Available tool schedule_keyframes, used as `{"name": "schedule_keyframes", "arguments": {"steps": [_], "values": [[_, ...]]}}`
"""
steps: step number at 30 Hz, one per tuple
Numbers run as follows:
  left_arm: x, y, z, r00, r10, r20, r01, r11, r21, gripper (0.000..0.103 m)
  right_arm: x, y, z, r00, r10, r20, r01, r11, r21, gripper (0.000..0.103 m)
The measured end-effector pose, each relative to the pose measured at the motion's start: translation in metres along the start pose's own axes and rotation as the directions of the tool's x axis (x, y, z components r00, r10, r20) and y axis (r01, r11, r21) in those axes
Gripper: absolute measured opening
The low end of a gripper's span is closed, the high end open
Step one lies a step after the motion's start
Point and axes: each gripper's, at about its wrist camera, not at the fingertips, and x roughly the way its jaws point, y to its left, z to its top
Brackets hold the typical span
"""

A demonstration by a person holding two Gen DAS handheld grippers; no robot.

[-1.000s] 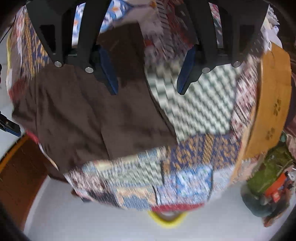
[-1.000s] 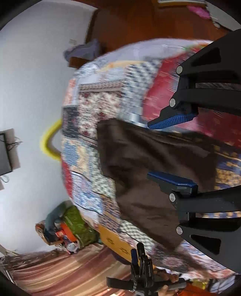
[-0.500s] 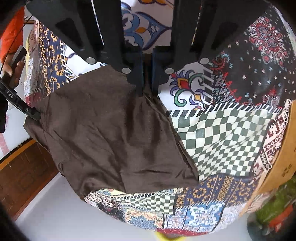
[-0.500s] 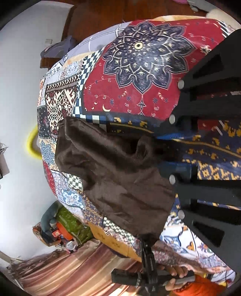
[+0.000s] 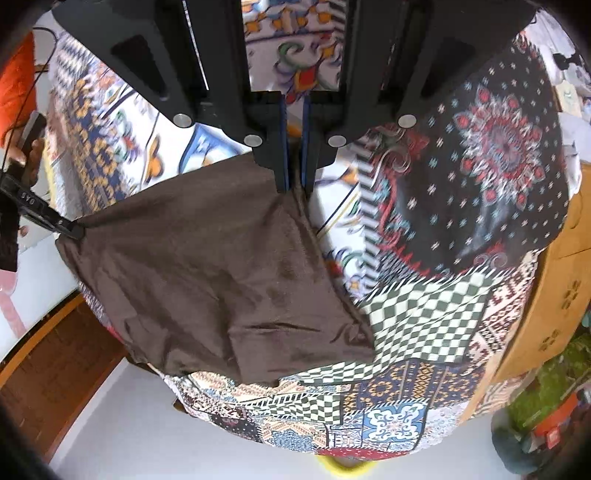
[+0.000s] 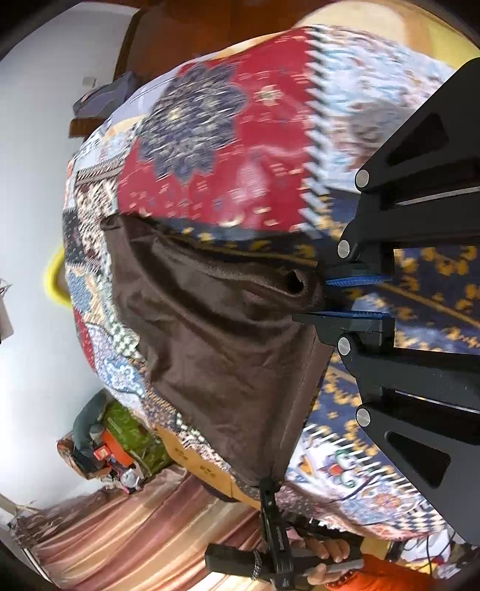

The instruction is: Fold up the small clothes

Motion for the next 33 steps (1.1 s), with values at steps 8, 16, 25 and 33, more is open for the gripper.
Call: {"name": "schedule_keyframes", "arguments": {"steps": [8, 16, 25, 33], "values": [[-0.013, 0.01, 0.0, 0.993, 0.11, 0.04, -0.111, 0.993, 0.027, 0.011, -0.015, -0.018, -0.01, 0.999, -0.039, -0.015, 0.04, 0.997, 0.066, 0.025], [-0.012, -0.007, 0.076, 0.987, 0.099, 0.127, -0.111, 0.99, 0.091, 0.06, -0.014, -0.021, -0.012, 1.0, -0.007, 0.025, 0.004, 0.993, 0.119, 0.039], [0.072, -0.039, 0.172, 0.998, 0.031, 0.062, -0.043, 0.978, 0.205, 0.067, 0.009, -0.02, -0.01, 0.999, 0.028, 0.019, -0.031, 0.992, 0.121, 0.031], [0.132, -0.041, 0.208, 1.0, -0.028, -0.012, 0.031, 0.969, 0.246, 0.067, 0.016, -0.019, -0.005, 0.999, 0.053, 0.003, -0.053, 0.995, 0.079, 0.009]]}}
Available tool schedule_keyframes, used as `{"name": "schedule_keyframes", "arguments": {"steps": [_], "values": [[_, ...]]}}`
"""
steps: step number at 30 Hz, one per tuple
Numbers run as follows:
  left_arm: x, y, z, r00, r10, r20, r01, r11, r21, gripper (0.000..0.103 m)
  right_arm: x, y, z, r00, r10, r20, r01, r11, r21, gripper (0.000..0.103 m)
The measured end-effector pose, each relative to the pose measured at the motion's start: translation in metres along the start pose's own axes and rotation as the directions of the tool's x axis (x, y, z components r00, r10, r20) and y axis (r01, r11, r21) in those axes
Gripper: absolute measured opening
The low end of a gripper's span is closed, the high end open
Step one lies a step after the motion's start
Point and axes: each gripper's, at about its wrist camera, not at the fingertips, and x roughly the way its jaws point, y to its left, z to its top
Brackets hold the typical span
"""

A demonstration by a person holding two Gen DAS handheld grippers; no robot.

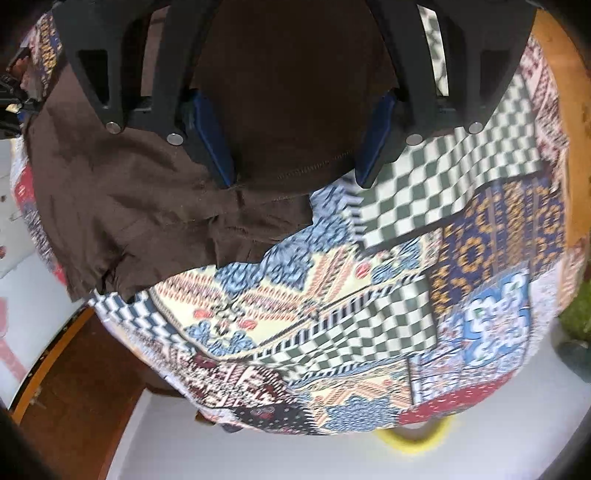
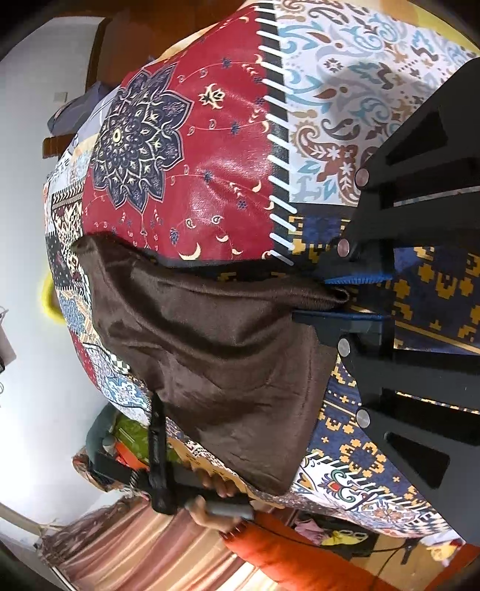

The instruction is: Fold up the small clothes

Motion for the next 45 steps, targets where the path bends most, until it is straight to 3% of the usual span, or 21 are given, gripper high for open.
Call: {"name": "schedule_keyframes", "arguments": {"steps": [2, 4, 5, 7, 14, 24, 27, 30, 37, 42, 45], "values": [[0.007, 0.001, 0.003, 1.0, -0.029, -0.012, 0.029, 1.0, -0.005, 0.056, 0.0, 0.0, 0.001, 1.0, 0.002, 0.0, -0.002, 1.0, -0.01, 0.008], [0.01, 0.002, 0.006, 0.997, -0.073, -0.022, 0.072, 0.997, -0.027, 0.03, 0.001, -0.001, 0.003, 1.0, 0.006, 0.0, -0.006, 1.0, -0.011, 0.008], [0.01, 0.001, 0.007, 0.997, -0.072, -0.022, 0.071, 0.997, -0.034, 0.022, 0.0, -0.003, 0.004, 1.0, 0.007, 0.002, -0.007, 1.0, -0.008, 0.008], [0.01, 0.0, 0.007, 0.998, -0.056, -0.022, 0.055, 0.998, -0.035, 0.015, 0.0, -0.006, 0.006, 1.0, 0.007, 0.01, -0.007, 1.0, 0.0, 0.008], [-0.015, 0.011, -0.02, 1.0, -0.001, -0.029, -0.001, 0.996, -0.084, 0.011, -0.004, -0.016, 0.031, 0.999, -0.016, 0.037, 0.017, 1.0, -0.022, 0.007], [-0.061, 0.033, -0.107, 0.992, 0.06, -0.108, -0.083, 0.971, -0.225, 0.007, 0.02, -0.003, 0.105, 0.997, -0.071, 0.018, 0.072, 0.992, -0.103, 0.01], [-0.073, 0.031, -0.135, 0.99, 0.046, -0.132, -0.08, 0.963, -0.259, 0.007, 0.013, 0.0, 0.114, 0.995, -0.091, 0.044, 0.094, 0.992, -0.084, 0.028], [-0.08, 0.025, -0.158, 0.988, 0.02, -0.155, -0.063, 0.958, -0.279, 0.006, 0.001, 0.002, 0.109, 0.996, -0.055, 0.064, 0.058, 0.997, -0.059, 0.039], [-0.103, -0.008, -0.198, 0.989, -0.015, -0.147, -0.028, 0.957, -0.29, 0.006, -0.009, 0.023, 0.074, 0.999, -0.031, 0.007, 0.032, 0.996, -0.087, 0.04], [-0.119, -0.028, -0.209, 0.991, -0.083, -0.109, 0.045, 0.948, -0.315, 0.005, -0.009, 0.044, 0.045, 0.999, -0.02, -0.048, 0.015, 0.994, -0.111, 0.04], [-0.127, -0.043, -0.211, 0.992, -0.088, -0.086, 0.058, 0.954, -0.295, 0.005, -0.004, 0.057, 0.026, 0.996, 0.008, -0.092, -0.018, 0.994, -0.11, 0.04]]}}
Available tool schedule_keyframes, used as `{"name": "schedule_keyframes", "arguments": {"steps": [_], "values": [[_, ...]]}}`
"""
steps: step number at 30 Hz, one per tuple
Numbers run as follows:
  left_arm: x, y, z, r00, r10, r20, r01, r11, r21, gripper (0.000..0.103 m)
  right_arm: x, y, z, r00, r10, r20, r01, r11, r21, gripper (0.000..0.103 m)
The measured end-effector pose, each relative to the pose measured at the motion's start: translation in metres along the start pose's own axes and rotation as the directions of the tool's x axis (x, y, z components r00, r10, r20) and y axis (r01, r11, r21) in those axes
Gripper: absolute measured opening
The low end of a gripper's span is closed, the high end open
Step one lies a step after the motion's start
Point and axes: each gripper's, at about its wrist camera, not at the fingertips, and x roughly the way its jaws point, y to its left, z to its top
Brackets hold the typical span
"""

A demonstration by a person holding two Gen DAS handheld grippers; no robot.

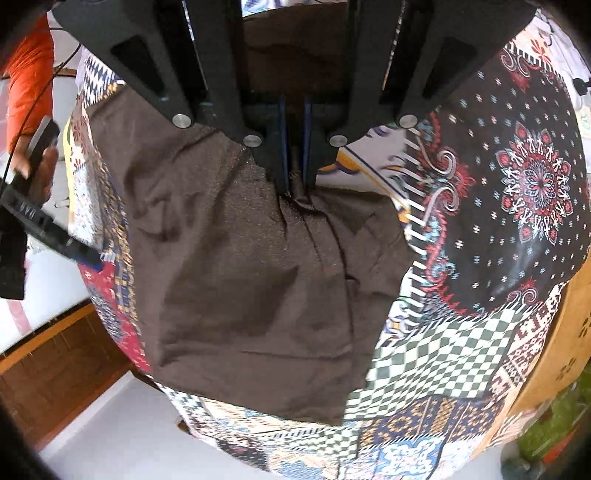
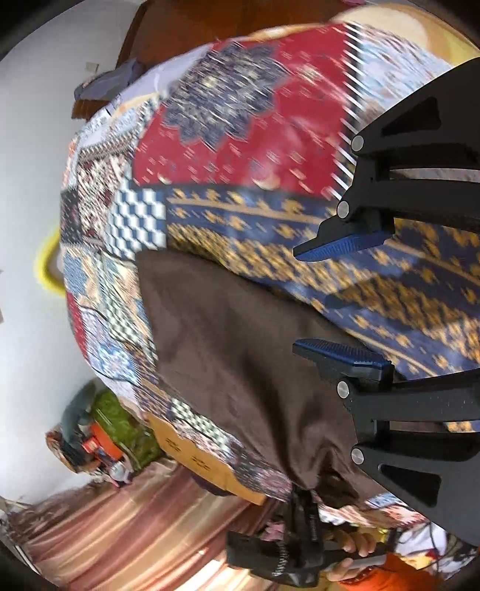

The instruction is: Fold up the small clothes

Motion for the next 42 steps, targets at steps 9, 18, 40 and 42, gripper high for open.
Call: {"name": "schedule_keyframes", "arguments": {"steps": [9, 18, 40, 42], "values": [[-0.033, 0.011, -0.006, 0.986, 0.111, 0.126, -0.109, 0.994, -0.02, 0.008, 0.032, 0.029, -0.027, 0.995, 0.043, -0.085, -0.045, 0.999, -0.024, 0.041], [-0.039, 0.038, -0.011, 0.968, 0.202, 0.148, -0.204, 0.979, 0.002, 0.013, 0.046, 0.039, -0.016, 0.995, -0.011, -0.096, -0.002, 0.991, -0.133, 0.005], [0.009, -0.014, 0.015, 0.975, 0.155, 0.158, -0.181, 0.969, 0.166, 0.063, 0.038, 0.061, -0.001, 0.998, -0.051, -0.034, 0.042, 0.972, -0.23, 0.044], [0.009, -0.005, 0.01, 0.973, 0.148, 0.176, -0.174, 0.974, 0.146, 0.073, 0.053, 0.058, -0.013, 0.995, -0.063, -0.077, 0.044, 0.973, -0.227, 0.043]]}}
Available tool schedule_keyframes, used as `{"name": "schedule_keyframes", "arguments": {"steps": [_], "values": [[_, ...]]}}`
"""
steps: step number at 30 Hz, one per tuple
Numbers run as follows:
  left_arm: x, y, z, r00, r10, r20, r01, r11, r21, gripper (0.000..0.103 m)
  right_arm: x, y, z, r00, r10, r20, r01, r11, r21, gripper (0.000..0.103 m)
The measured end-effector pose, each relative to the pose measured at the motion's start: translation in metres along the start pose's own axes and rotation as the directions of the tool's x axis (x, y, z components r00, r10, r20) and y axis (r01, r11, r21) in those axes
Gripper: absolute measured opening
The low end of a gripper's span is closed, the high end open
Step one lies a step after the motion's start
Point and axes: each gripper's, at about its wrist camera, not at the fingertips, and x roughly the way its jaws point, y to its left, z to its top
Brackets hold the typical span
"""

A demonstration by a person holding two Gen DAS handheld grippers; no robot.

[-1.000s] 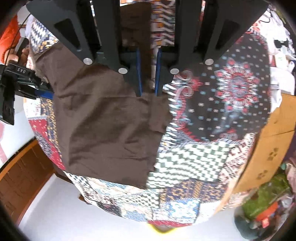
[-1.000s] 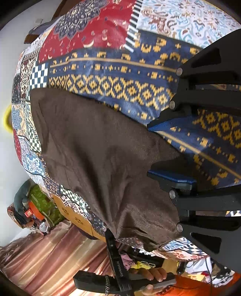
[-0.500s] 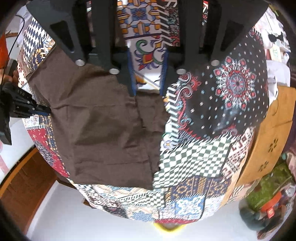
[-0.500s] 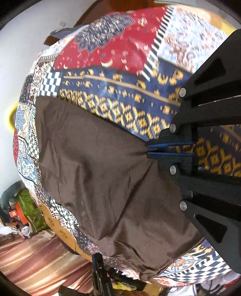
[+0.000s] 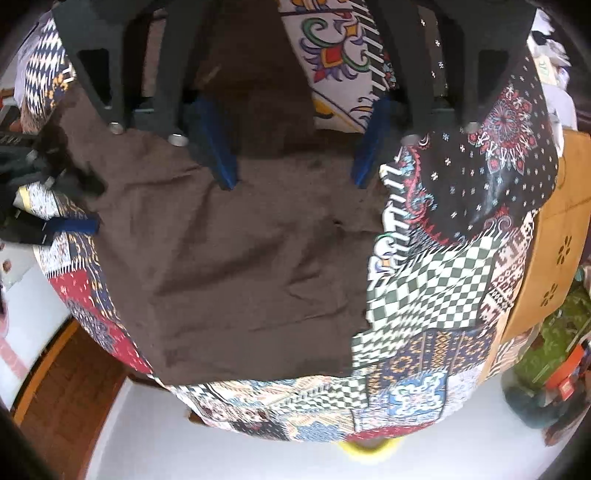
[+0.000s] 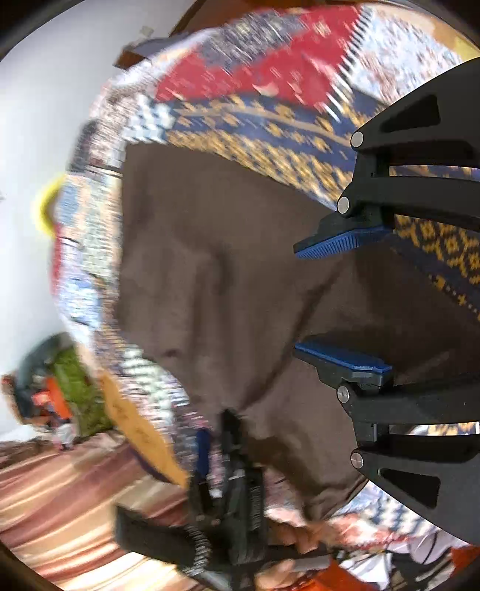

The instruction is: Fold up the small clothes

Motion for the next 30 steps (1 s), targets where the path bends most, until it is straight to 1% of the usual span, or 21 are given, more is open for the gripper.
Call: {"name": "schedule_keyframes", "arguments": {"steps": [1, 2, 3, 6, 7, 8, 10, 14, 17, 20, 22, 24, 26, 28, 30], "values": [[-0.001, 0.007, -0.004, 1.0, -0.006, -0.003, 0.006, 1.0, -0.013, 0.074, -0.001, -0.002, -0.004, 1.0, 0.007, 0.017, -0.008, 1.0, 0.01, 0.044], [-0.003, 0.012, -0.008, 1.0, -0.01, -0.006, 0.01, 1.0, -0.017, 0.074, -0.003, -0.007, -0.008, 0.999, 0.016, 0.03, -0.017, 1.0, 0.022, 0.047], [-0.004, 0.016, -0.011, 1.0, -0.009, -0.007, 0.009, 1.0, -0.015, 0.074, -0.005, -0.011, -0.009, 1.0, 0.019, 0.019, -0.02, 0.999, 0.032, 0.048], [-0.009, 0.026, -0.016, 1.0, 0.024, -0.019, -0.023, 1.0, 0.005, 0.074, -0.013, -0.019, -0.012, 1.0, 0.008, -0.007, -0.008, 0.999, 0.041, 0.048], [-0.013, 0.029, -0.014, 0.999, 0.049, -0.012, -0.048, 0.999, 0.013, 0.074, -0.018, -0.023, -0.01, 1.0, -0.005, -0.006, 0.006, 0.999, 0.034, 0.048], [-0.016, 0.029, -0.012, 0.998, 0.057, -0.001, -0.057, 0.998, 0.016, 0.074, -0.021, -0.025, -0.007, 1.0, -0.016, 0.004, 0.016, 0.999, 0.028, 0.048], [-0.022, 0.032, -0.002, 0.998, 0.056, 0.027, -0.056, 0.998, 0.011, 0.074, -0.029, -0.029, 0.005, 0.998, -0.032, 0.047, 0.031, 0.999, 0.023, 0.048], [-0.021, 0.03, 0.036, 0.995, 0.068, 0.07, -0.068, 0.998, 0.0, 0.074, -0.037, -0.038, 0.034, 0.99, -0.058, 0.129, 0.055, 0.998, 0.033, 0.048], [-0.007, 0.026, 0.068, 0.994, 0.065, 0.085, -0.066, 0.998, 0.003, 0.074, -0.03, -0.046, 0.056, 0.98, -0.089, 0.176, 0.081, 0.996, 0.047, 0.049], [0.017, 0.024, 0.094, 0.995, 0.061, 0.082, -0.061, 0.998, -0.003, 0.074, -0.011, -0.056, 0.076, 0.975, -0.118, 0.187, 0.109, 0.992, 0.058, 0.048], [0.037, 0.024, 0.107, 0.997, 0.049, 0.059, -0.048, 0.999, -0.012, 0.074, -0.002, -0.062, 0.085, 0.977, -0.127, 0.174, 0.12, 0.992, 0.05, 0.048], [0.059, 0.026, 0.117, 0.997, 0.068, 0.026, -0.067, 0.997, -0.031, 0.074, 0.014, -0.067, 0.093, 0.981, -0.136, 0.141, 0.131, 0.991, 0.041, 0.045], [0.08, 0.03, 0.124, 0.997, 0.079, -0.006, -0.079, 0.996, -0.044, 0.074, 0.021, -0.073, 0.095, 0.983, -0.14, 0.119, 0.137, 0.99, 0.034, 0.045], [0.092, 0.035, 0.128, 0.995, 0.098, -0.013, -0.098, 0.993, -0.059, 0.074, 0.033, -0.078, 0.098, 0.985, -0.141, 0.098, 0.139, 0.99, 0.024, 0.045], [0.096, 0.041, 0.132, 0.996, 0.092, -0.004, -0.092, 0.992, -0.08, 0.075, 0.036, -0.082, 0.101, 0.984, -0.136, 0.112, 0.135, 0.991, 0.02, 0.045]]}}
